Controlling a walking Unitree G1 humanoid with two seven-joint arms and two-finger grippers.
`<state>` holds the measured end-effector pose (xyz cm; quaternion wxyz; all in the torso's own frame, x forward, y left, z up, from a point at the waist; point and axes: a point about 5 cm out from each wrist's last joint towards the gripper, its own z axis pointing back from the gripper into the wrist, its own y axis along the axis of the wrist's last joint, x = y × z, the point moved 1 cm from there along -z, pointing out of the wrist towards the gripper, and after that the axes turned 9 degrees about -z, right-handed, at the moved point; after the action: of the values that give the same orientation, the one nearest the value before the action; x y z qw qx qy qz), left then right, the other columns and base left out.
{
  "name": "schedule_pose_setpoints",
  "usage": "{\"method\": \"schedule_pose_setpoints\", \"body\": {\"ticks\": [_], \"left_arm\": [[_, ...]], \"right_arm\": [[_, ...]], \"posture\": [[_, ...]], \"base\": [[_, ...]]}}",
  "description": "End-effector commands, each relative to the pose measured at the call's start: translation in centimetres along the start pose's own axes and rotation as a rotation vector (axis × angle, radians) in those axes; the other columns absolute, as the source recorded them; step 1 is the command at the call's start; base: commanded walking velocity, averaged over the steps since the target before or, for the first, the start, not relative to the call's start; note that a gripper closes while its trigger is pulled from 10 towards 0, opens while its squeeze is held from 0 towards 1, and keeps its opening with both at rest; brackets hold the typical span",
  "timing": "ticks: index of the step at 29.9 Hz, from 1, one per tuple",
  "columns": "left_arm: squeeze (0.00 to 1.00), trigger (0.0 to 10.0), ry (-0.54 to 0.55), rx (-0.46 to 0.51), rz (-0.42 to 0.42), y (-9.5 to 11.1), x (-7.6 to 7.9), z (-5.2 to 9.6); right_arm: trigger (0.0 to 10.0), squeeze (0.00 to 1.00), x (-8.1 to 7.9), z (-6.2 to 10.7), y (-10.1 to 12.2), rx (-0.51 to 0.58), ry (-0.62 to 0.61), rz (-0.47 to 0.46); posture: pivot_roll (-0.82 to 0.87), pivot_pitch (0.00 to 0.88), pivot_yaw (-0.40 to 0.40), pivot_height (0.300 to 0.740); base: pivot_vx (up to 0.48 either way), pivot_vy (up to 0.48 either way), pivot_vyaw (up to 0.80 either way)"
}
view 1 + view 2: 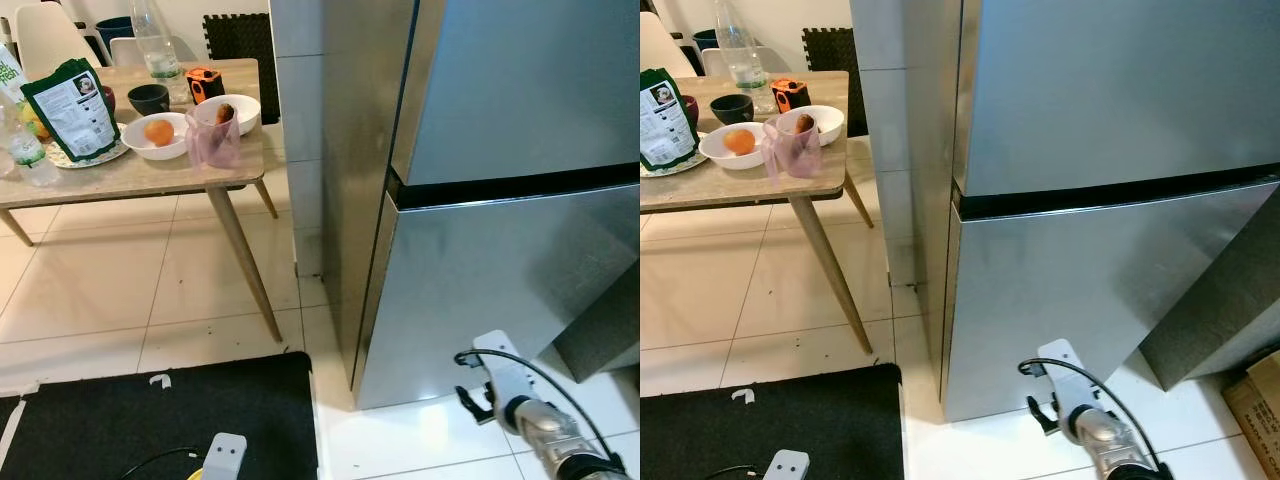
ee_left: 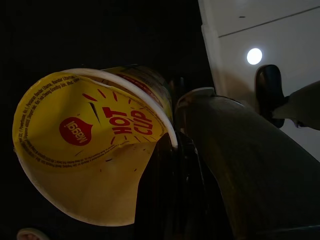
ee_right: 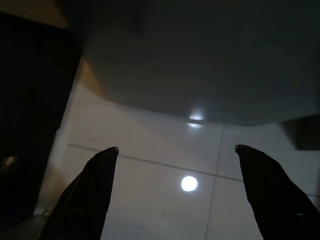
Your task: Restocking fridge
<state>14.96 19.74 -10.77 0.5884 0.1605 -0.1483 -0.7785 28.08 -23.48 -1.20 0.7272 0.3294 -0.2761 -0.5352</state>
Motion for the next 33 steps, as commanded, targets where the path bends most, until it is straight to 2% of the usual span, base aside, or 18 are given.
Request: {"method": "schedule_pose_setpoints", "body": {"ticks": [1,2,3,4,5,7,8,9,10,12,15,18,22,24,26,27,29,33], "left_arm": [[0.00,10.0,-0.019,-0.060,-0.001,-1.7,0.7,0.1],[0.00,10.0,-0.019,-0.061,-0.001,-1.7,0.7,0.1],[0.00,10.0,-0.019,-0.061,-0.001,-1.7,0.7,0.1],[0.00,10.0,-0.018,-0.062,-0.002,-1.8,0.6,0.1],[0.00,10.0,-0.018,-0.062,-0.002,-1.8,0.6,0.2],[0.00,10.0,-0.018,-0.062,-0.002,-1.8,0.6,0.2],[0.00,10.0,-0.017,-0.063,-0.003,-1.8,0.5,0.2],[0.00,10.0,-0.017,-0.064,-0.006,-1.8,0.5,0.2],[0.00,10.0,-0.017,-0.065,-0.009,-1.9,0.5,0.2],[0.00,10.0,-0.017,-0.065,-0.009,-1.9,0.5,0.2],[0.00,10.0,-0.015,-0.060,-0.013,-1.6,0.3,0.2],[0.00,10.0,-0.014,-0.058,-0.013,-1.5,0.3,0.2],[0.00,10.0,-0.016,-0.057,-0.016,-1.4,0.3,0.1],[0.00,10.0,-0.017,-0.057,-0.015,-1.4,0.3,0.1],[0.00,10.0,-0.017,-0.057,-0.015,-1.4,0.3,0.1],[0.00,10.0,-0.017,-0.057,-0.013,-1.4,0.3,0.1],[0.00,10.0,-0.017,-0.056,-0.011,-1.4,0.4,0.1],[0.00,10.0,-0.019,-0.057,-0.007,-1.4,0.5,0.1]], "right_arm": [[10.0,0.00,-1.2,0.1,0.0,0.022,0.175,-0.046],[10.0,0.00,-1.5,0.2,0.6,0.059,0.251,-0.074],[10.0,0.00,-1.5,0.2,0.6,0.059,0.251,-0.074],[10.0,0.23,-1.6,0.4,2.2,0.146,0.345,-0.152],[10.0,0.41,-1.6,0.6,3.5,0.217,0.411,-0.208],[10.0,0.41,-1.6,0.6,3.5,0.217,0.411,-0.208],[10.0,0.95,-1.5,0.9,4.9,0.296,0.475,-0.257],[10.0,1.00,-1.3,1.6,6.7,0.387,0.566,-0.293],[10.0,1.00,-1.2,2.1,7.9,0.450,0.630,-0.305],[10.0,1.00,-1.2,2.1,7.9,0.450,0.630,-0.305],[10.0,1.00,-0.8,4.2,11.4,0.595,0.793,-0.282],[10.0,1.00,-0.6,4.6,12.2,0.625,0.809,-0.264],[10.0,1.00,0.0,6.6,17.3,0.799,0.831,-0.139],[10.0,1.00,0.1,7.2,18.4,0.832,0.838,-0.110],[10.0,1.00,0.1,7.2,18.4,0.832,0.838,-0.110],[10.0,0.01,0.0,7.8,19.1,0.854,0.874,-0.097],[10.0,0.00,-0.1,8.7,20.2,0.878,0.917,-0.067],[10.0,0.00,-0.4,9.2,21.2,0.869,0.902,-0.003]], "posture": [[-0.05,0.094,-0.019,0.740],[-0.05,0.094,-0.019,0.740],[-0.05,0.094,-0.019,0.740],[-0.05,0.096,-0.017,0.740],[-0.05,0.096,-0.017,0.740],[-0.05,0.096,-0.017,0.740],[-0.05,0.093,-0.016,0.740],[-0.05,0.089,-0.014,0.740],[-0.05,0.089,-0.013,0.740],[-0.05,0.089,-0.013,0.740],[-0.05,0.089,-0.013,0.740],[-0.05,0.089,-0.013,0.740],[-0.05,0.084,-0.014,0.740],[-0.05,0.081,-0.015,0.740],[-0.05,0.081,-0.015,0.740],[-0.05,0.081,-0.015,0.740],[-0.05,0.081,-0.022,0.740],[-0.05,0.082,-0.026,0.740]], "base": [[0.000,0.000,0.00],[0.000,0.000,0.00],[0.000,0.000,0.00],[0.000,0.000,0.00],[0.000,0.000,0.00],[0.000,0.000,0.00],[0.000,0.000,0.00],[0.000,0.000,0.00],[0.000,0.000,0.00],[0.000,0.000,0.00],[0.000,0.000,0.00],[0.000,0.000,0.00],[0.000,0.000,0.00],[0.000,0.000,0.00],[0.000,0.000,0.00],[0.000,0.000,0.00],[0.000,0.000,0.00],[0.000,0.000,0.00]]}}
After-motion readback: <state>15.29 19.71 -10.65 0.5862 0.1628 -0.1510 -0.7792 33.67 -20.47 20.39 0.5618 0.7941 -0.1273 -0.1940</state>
